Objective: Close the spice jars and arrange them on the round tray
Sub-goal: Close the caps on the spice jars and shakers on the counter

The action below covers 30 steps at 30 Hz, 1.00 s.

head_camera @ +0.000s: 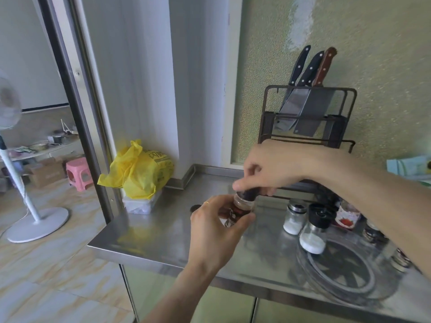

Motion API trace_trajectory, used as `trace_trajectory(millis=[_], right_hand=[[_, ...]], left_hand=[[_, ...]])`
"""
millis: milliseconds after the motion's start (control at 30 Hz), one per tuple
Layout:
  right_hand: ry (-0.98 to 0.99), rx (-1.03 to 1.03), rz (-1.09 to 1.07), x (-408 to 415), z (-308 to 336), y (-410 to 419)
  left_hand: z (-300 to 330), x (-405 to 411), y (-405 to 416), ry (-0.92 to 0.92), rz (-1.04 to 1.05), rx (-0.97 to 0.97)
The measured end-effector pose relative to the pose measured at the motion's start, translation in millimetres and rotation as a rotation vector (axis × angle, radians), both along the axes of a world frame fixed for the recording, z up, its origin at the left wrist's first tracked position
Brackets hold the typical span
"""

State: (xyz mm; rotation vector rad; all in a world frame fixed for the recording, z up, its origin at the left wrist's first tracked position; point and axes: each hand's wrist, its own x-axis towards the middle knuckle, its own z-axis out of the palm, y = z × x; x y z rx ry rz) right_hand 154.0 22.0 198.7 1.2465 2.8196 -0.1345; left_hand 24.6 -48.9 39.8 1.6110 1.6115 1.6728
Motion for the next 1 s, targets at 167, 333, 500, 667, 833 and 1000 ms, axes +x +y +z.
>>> trace_trajectory(millis=[167,333,500,667,833,1000], right_hand=[[0.005,-0.054,0.041,7.6,-2.3,-3.6],[0.008,-0.004,0.031,7.2,-6.9,-4.3],[0.054,0.041,-0.033,5.7,-18.3,1.4],[0.038,-0.024,0.044,5.8,-21.4,-6.5],[0.014,0.012,0.024,2.4,-22.1,-5.1],[0.088,0.082,-0.036,-1.2,-30.2,-2.3]], left_hand=[[0.0,3.3,0.2,0.019,0.006,0.006],[-4.0,5.6,-0.7,0.060,0.020,0.002],[-5.7,4.0,-2.8,0.073,0.028,0.008],[-12.1,-0.4,-3.4,0.103,0.049,0.004],[-16.7,-3.6,-3.0,0.111,0.070,0.012],[-19.1,-8.0,-3.2,0.107,0.084,0.016]])
